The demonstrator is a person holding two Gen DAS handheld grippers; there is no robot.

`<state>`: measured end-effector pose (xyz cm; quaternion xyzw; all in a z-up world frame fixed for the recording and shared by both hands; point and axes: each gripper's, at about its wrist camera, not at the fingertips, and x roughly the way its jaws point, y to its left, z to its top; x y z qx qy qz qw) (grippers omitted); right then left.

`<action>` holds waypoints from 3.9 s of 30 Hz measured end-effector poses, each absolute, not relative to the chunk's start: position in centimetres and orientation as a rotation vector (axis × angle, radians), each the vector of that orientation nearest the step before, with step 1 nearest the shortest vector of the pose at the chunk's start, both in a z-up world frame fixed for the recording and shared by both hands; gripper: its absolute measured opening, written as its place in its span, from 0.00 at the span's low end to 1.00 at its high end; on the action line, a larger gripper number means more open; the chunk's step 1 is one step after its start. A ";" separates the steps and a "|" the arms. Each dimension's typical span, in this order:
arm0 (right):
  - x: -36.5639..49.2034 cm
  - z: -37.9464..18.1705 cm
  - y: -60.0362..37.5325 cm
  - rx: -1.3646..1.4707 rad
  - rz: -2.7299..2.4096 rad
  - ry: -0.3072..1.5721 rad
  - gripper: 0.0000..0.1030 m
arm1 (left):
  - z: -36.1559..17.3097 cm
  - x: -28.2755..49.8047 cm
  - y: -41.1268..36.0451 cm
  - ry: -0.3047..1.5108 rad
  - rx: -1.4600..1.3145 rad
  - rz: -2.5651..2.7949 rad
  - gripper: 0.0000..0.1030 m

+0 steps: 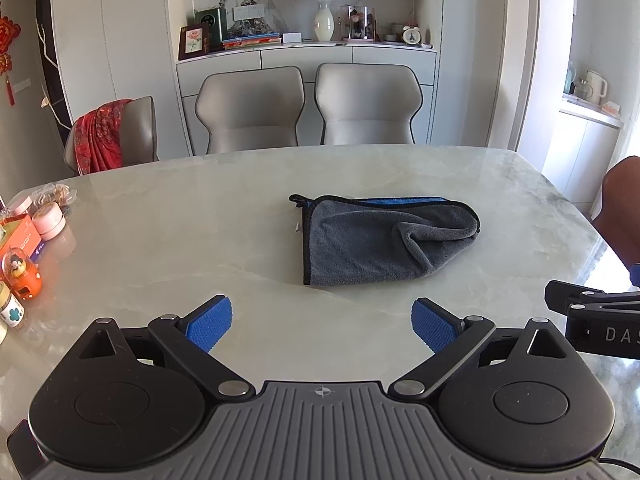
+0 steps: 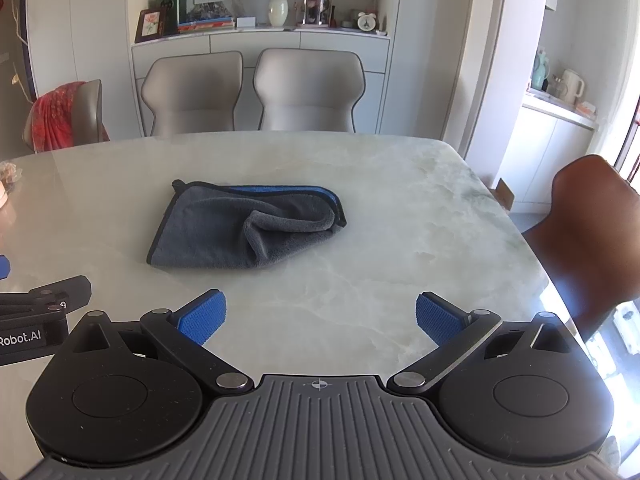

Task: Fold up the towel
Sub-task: 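Move both grippers toward the crumpled grey-and-blue towel, then grasp a towel corner with the left gripper while the right gripper grasps another corner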

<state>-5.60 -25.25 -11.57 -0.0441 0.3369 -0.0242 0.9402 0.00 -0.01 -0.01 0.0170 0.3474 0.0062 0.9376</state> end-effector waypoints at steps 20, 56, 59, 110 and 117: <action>-5.3 -12.6 -24.9 -0.103 -0.049 0.709 1.00 | 0.6 0.1 0.3 0.742 0.023 -0.005 0.96; 1.0 -11.9 -23.8 -0.326 0.155 0.575 0.99 | 2.8 12.5 8.6 0.701 0.061 -0.097 0.96; 3.9 -12.0 -24.6 -0.304 0.201 0.585 0.99 | 2.4 15.5 9.3 0.690 0.049 -0.150 0.96; 16.7 -17.7 -28.8 -0.526 0.898 0.838 0.09 | -12.2 34.0 6.7 0.876 0.244 -0.728 0.94; 15.1 -18.2 -28.9 -0.530 0.923 0.857 0.09 | -12.5 34.9 6.3 0.957 0.231 -0.803 0.89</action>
